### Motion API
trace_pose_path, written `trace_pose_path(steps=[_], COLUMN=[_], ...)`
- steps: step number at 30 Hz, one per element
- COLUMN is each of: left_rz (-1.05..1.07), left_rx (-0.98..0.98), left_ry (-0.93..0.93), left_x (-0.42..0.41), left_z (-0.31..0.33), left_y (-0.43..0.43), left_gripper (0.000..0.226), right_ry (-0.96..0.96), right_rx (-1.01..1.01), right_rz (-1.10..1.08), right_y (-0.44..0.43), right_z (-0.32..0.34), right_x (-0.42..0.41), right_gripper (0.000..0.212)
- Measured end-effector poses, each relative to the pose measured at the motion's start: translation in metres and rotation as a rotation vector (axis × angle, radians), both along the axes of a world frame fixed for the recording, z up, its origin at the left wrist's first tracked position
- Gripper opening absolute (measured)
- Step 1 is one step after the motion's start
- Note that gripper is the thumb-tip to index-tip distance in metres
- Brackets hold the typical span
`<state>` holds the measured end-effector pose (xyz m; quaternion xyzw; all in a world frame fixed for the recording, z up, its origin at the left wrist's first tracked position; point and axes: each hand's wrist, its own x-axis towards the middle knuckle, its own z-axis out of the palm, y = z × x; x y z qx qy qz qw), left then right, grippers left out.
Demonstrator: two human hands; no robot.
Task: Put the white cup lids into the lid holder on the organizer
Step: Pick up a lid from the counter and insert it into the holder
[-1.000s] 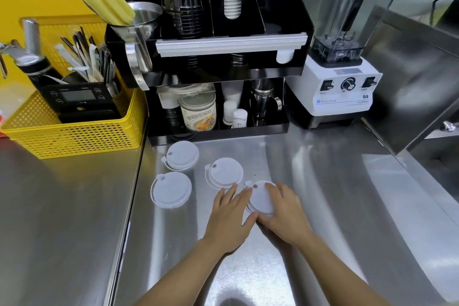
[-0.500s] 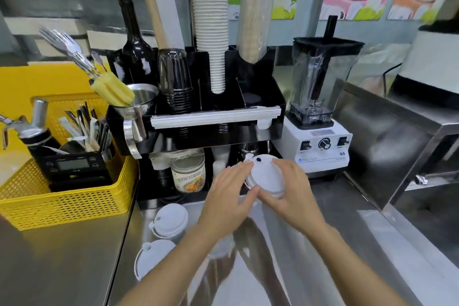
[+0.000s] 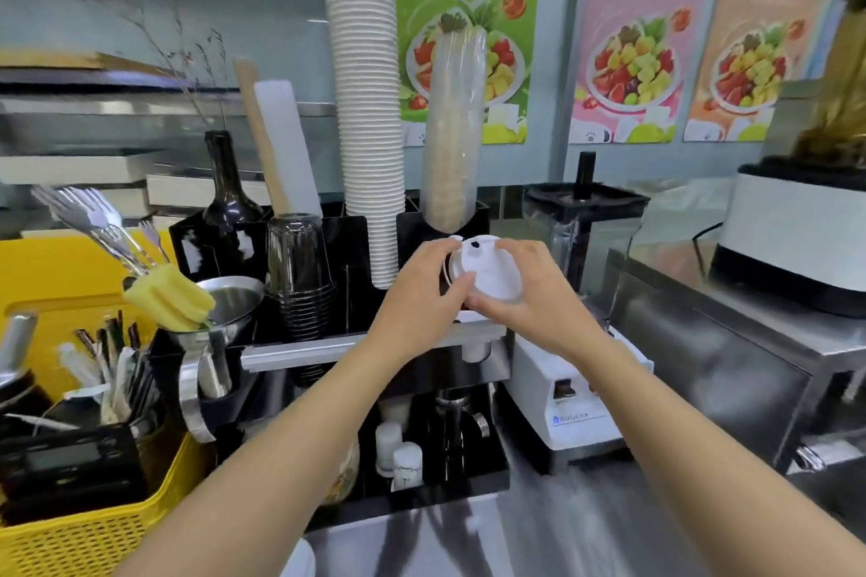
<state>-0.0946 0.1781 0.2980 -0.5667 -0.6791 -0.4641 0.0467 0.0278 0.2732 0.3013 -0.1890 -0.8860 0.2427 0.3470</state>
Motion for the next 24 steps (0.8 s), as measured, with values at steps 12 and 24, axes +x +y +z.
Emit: trace_pose_path(steps=[12, 24], left_rz=[0.081, 0.137], left_rx=[-0.186, -0.621], left_ry=[0.078, 0.596], left_x=[-0.048, -0.061], left_z=[-0.016, -0.039], left_y=[0.053, 0.073], left_gripper=[0.049, 0.032], right_ry=[-0.347, -0.897], right_rx=[0.000, 0.359], right_rz=[0.065, 0.043], right_y=[0.081, 0.089], right_z=[-0.003, -0.005], right_x=[-0.065, -0.089], right_gripper=[0.076, 0.051])
